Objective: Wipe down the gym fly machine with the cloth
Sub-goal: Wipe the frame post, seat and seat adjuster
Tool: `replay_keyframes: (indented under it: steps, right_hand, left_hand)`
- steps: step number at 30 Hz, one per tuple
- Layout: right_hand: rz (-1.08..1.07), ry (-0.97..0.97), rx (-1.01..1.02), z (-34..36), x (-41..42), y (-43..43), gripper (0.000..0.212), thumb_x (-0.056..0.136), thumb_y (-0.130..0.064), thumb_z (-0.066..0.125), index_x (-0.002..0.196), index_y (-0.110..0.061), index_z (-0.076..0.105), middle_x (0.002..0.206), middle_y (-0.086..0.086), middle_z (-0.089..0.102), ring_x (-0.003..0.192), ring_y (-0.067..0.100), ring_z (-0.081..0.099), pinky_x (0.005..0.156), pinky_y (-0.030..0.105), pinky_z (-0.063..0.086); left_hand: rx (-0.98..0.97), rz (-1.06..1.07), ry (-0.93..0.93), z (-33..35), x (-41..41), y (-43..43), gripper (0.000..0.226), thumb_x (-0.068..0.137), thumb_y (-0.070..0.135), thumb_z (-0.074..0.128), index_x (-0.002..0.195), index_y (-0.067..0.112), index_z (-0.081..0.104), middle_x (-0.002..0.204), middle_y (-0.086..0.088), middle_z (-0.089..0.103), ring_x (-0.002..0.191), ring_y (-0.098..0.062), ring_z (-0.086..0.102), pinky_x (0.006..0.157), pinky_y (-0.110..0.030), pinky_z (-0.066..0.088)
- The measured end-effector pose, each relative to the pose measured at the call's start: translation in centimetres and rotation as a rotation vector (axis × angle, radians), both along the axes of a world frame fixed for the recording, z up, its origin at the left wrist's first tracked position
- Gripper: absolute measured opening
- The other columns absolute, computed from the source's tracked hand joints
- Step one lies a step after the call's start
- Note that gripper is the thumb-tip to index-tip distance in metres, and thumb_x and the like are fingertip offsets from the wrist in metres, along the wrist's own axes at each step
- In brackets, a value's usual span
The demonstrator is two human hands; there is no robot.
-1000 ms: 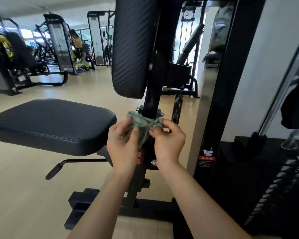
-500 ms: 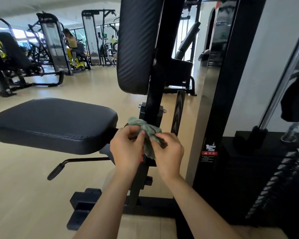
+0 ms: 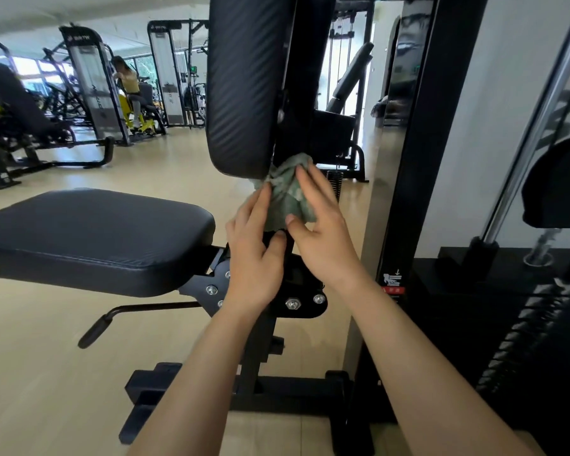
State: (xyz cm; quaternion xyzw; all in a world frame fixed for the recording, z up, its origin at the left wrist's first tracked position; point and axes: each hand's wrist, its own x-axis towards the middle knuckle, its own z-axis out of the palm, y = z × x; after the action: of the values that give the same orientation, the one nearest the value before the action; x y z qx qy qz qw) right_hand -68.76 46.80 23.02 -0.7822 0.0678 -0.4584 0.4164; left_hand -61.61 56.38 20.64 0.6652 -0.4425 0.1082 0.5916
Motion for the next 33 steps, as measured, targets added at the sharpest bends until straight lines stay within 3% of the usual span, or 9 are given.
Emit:
replay_keyframes:
  steps: [3, 7, 11, 14, 18, 21, 25, 29, 33]
  right_hand:
    - [-0.011, 0.033, -0.024, -0.4, -0.1, -0.4, 0.063, 0.096, 0.002, 0.058, 0.153, -0.016, 0.039, 0.162, -0.007, 0.024, 0.15, 0.007, 0.024, 0.118, 0.038, 0.038]
    - [-0.128, 0.072, -0.119, -1.7, -0.6, -0.6, 0.054, 0.093, -0.001, 0.065, 0.144, -0.01, 0.053, 0.151, -0.001, 0.044, 0.14, 0.012, 0.041, 0.117, 0.038, 0.039]
    - [-0.156, 0.117, -0.207, -3.1, -1.3, -0.3, 0.05, 0.092, 0.0, 0.066, 0.141, -0.006, 0.056, 0.148, 0.0, 0.048, 0.137, 0.011, 0.045, 0.115, 0.023, 0.038]
    - [-0.261, 0.031, -0.246, -4.0, -1.6, 0.0, 0.033, 0.09, -0.001, 0.069, 0.123, -0.004, 0.07, 0.129, 0.002, 0.062, 0.117, 0.007, 0.057, 0.102, 0.009, 0.041]
    - [-0.414, -0.039, -0.189, -7.1, -1.8, 1.1, 0.006, 0.082, -0.004, 0.076, 0.087, -0.007, 0.079, 0.091, 0.001, 0.07, 0.079, 0.009, 0.063, 0.074, 0.019, 0.05]
    - [-0.437, 0.01, -0.134, -11.8, -2.0, 3.2, 0.003, 0.08, -0.003, 0.078, 0.08, -0.007, 0.077, 0.085, 0.003, 0.068, 0.074, 0.012, 0.063, 0.069, 0.02, 0.048]
    - [-0.418, 0.172, 0.055, -19.0, -1.9, 6.0, 0.011, 0.082, -0.001, 0.077, 0.091, -0.005, 0.078, 0.091, 0.005, 0.066, 0.077, 0.014, 0.062, 0.073, 0.027, 0.054]
    - [-0.299, 0.359, 0.22, -22.3, -0.8, 6.8, 0.045, 0.086, -0.002, 0.074, 0.13, -0.003, 0.064, 0.121, 0.007, 0.057, 0.11, 0.019, 0.058, 0.098, 0.034, 0.052]
    - [-0.311, 0.413, 0.242, -23.4, 0.3, 6.8, 0.048, 0.087, -0.011, 0.076, 0.133, -0.009, 0.063, 0.127, 0.006, 0.058, 0.117, 0.027, 0.053, 0.102, 0.041, 0.047]
  left_hand:
    - [0.002, 0.025, -0.015, -0.2, 0.8, 0.3, 0.061, 0.094, -0.001, 0.056, 0.151, 0.019, 0.045, 0.136, -0.001, 0.051, 0.127, -0.021, 0.047, 0.111, -0.037, 0.04]
    - [0.009, 0.126, -0.111, -1.1, 1.8, 1.2, 0.04, 0.093, 0.009, 0.067, 0.131, 0.019, 0.065, 0.114, 0.009, 0.057, 0.104, -0.009, 0.059, 0.09, -0.017, 0.047]
    - [0.079, 0.182, -0.144, -2.8, 2.1, 1.7, 0.023, 0.093, 0.018, 0.072, 0.115, 0.014, 0.074, 0.105, 0.003, 0.069, 0.089, -0.011, 0.067, 0.083, -0.034, 0.057]
    - [0.101, 0.214, -0.227, -4.0, 2.1, 2.3, 0.015, 0.09, 0.019, 0.076, 0.103, 0.012, 0.078, 0.094, -0.001, 0.072, 0.081, -0.014, 0.068, 0.074, -0.038, 0.058]
    - [0.194, 0.218, -0.273, -6.2, 2.2, 3.9, 0.009, 0.088, 0.024, 0.077, 0.09, 0.016, 0.08, 0.081, 0.001, 0.07, 0.071, -0.015, 0.066, 0.065, -0.037, 0.055]
    - [0.359, 0.25, -0.294, -9.3, 2.5, 5.8, 0.009, 0.087, 0.028, 0.077, 0.085, 0.02, 0.079, 0.076, 0.003, 0.069, 0.066, -0.015, 0.064, 0.06, -0.033, 0.049]
    - [0.466, 0.234, -0.016, -14.0, 2.7, 7.2, 0.009, 0.087, 0.022, 0.076, 0.092, 0.017, 0.081, 0.085, -0.002, 0.075, 0.078, -0.022, 0.07, 0.072, -0.042, 0.056]
    - [0.439, 0.183, 0.241, -16.9, 2.3, 6.4, 0.016, 0.089, 0.017, 0.073, 0.103, 0.015, 0.079, 0.095, -0.003, 0.076, 0.09, -0.022, 0.07, 0.083, -0.046, 0.056]
    - [0.317, 0.153, 0.675, -18.4, 1.7, 5.5, 0.021, 0.089, 0.032, 0.075, 0.101, 0.014, 0.077, 0.093, 0.001, 0.077, 0.094, -0.02, 0.072, 0.09, -0.042, 0.057]
